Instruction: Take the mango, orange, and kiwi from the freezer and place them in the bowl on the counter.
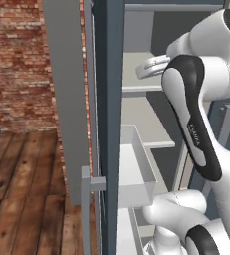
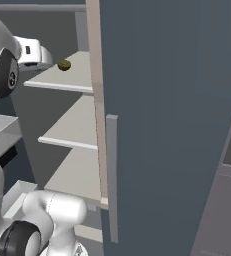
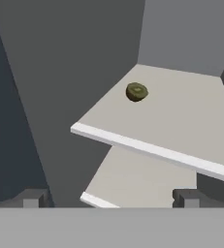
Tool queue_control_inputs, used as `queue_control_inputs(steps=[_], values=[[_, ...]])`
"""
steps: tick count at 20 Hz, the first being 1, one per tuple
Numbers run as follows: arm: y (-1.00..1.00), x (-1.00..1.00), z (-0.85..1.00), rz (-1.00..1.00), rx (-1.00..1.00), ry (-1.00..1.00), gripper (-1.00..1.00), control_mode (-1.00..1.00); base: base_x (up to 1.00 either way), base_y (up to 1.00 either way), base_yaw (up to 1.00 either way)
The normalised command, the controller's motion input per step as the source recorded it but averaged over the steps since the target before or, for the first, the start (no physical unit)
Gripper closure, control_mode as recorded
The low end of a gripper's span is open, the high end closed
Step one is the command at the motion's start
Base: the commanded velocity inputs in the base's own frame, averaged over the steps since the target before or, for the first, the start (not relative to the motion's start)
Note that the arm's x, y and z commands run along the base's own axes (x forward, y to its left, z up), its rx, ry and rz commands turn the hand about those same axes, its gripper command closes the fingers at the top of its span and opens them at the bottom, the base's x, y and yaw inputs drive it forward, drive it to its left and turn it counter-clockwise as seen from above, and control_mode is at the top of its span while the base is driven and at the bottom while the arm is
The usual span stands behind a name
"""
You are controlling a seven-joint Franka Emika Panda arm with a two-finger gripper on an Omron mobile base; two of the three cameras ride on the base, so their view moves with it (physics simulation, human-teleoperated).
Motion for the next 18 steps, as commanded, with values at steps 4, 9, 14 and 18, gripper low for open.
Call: queue_control_inputs(steps=[4, 9, 14, 18], values=[[0.00, 0.75, -0.06, 0.00, 0.02, 0.05, -1.00, -1.00, 0.00, 0.00, 0.00], [0.10, 0.60, -0.23, -0.03, 0.00, 0.02, -1.00, -1.00, 0.00, 0.00, 0.00], [0.16, 0.52, -0.14, -0.04, 0.00, 0.00, -1.00, -1.00, 0.00, 0.00, 0.00], [0.16, 0.51, -0.10, -0.04, 0.00, 0.00, -1.00, -1.00, 0.00, 0.00, 0.00]])
